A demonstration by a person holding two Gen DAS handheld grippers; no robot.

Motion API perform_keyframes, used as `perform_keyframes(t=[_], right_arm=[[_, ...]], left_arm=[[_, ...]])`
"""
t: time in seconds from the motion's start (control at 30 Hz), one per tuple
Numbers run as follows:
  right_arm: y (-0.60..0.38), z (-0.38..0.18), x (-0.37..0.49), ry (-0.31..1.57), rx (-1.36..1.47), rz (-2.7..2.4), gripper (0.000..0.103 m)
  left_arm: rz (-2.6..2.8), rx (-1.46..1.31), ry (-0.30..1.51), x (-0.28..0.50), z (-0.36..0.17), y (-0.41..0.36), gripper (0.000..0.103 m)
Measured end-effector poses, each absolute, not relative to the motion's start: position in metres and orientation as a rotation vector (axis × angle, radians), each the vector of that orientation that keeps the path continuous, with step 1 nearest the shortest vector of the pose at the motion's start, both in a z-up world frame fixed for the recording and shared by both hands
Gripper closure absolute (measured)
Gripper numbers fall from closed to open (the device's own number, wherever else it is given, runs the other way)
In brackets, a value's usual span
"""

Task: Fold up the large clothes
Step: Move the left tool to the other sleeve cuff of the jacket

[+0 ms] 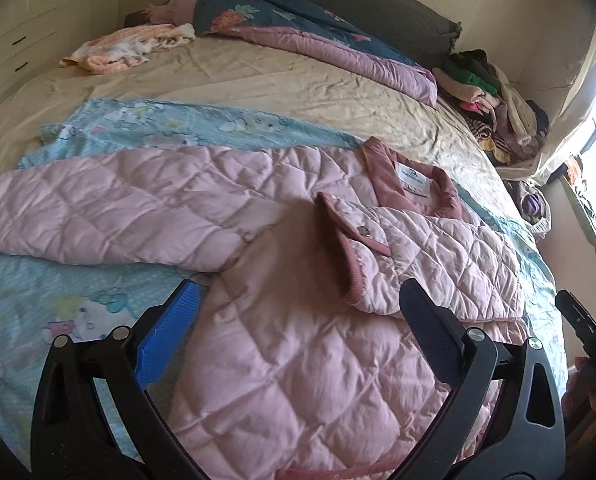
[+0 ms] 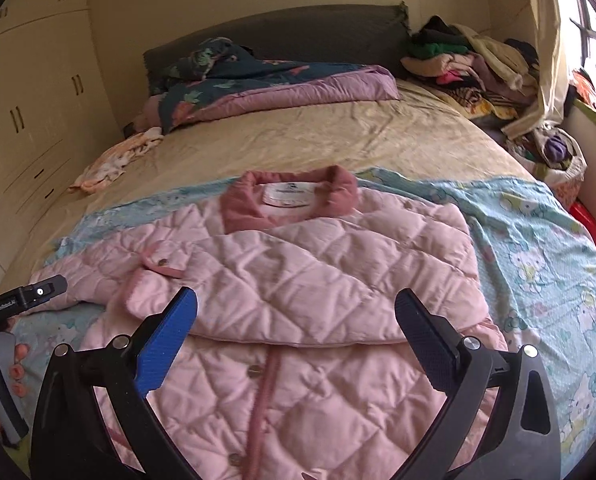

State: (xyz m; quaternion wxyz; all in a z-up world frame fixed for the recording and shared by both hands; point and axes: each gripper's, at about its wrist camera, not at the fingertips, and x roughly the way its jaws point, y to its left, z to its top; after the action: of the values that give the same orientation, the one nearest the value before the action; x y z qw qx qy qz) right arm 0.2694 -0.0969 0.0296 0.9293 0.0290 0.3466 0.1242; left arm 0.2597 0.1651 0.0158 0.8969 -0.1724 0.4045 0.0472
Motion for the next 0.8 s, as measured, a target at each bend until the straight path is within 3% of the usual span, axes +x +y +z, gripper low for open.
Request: perform_keyframes(t=[0.8], right_arm=[[0.034,0.043,0.257,0.695,-0.065,0.435,0.004]], left_arm=[[0.262,-0.488,0.821,0.215,-0.010,0.266,0.009]])
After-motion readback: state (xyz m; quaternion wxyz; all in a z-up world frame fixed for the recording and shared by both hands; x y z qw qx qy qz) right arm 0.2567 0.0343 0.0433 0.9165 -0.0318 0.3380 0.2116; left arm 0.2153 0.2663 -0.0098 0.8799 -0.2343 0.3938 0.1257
